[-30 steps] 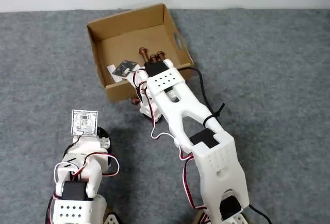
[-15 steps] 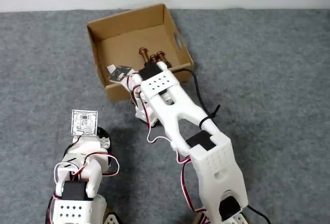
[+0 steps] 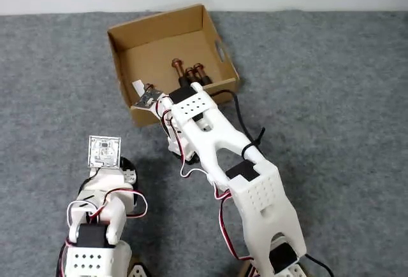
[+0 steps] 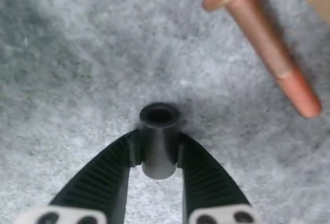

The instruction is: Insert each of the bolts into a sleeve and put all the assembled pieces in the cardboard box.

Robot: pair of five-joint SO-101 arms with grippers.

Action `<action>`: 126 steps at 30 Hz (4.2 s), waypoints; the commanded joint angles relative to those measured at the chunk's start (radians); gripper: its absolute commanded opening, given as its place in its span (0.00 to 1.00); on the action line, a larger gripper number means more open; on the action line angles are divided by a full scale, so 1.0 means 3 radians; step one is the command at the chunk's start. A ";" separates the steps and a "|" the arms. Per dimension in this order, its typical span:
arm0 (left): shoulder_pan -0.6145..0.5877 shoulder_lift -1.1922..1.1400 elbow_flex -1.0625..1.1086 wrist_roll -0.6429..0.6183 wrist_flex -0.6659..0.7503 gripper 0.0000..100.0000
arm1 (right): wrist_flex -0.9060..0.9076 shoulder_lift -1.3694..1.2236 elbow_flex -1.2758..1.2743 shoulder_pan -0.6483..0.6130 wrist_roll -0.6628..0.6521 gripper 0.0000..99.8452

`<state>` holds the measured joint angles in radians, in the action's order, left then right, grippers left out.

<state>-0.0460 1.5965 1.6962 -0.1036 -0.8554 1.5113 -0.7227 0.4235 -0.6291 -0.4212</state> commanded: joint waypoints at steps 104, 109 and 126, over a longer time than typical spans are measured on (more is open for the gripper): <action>0.0931 -0.6183 -0.5700 -0.2532 -0.1550 0.13 | -0.0320 0.8436 -0.5386 0.2381 0.2286 0.01; 0.0931 -0.6644 -0.6171 -0.2593 -0.1718 0.14 | -0.0320 0.8436 -0.5386 0.2381 0.2286 0.01; 0.0900 -0.7569 -0.6979 -0.2731 -0.1765 0.14 | -0.0320 0.8436 -0.5386 0.2381 0.2286 0.01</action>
<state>0.2271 -0.6743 -0.3460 -0.9152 -1.3740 1.4484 1.8075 -1.1968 0.0767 0.2754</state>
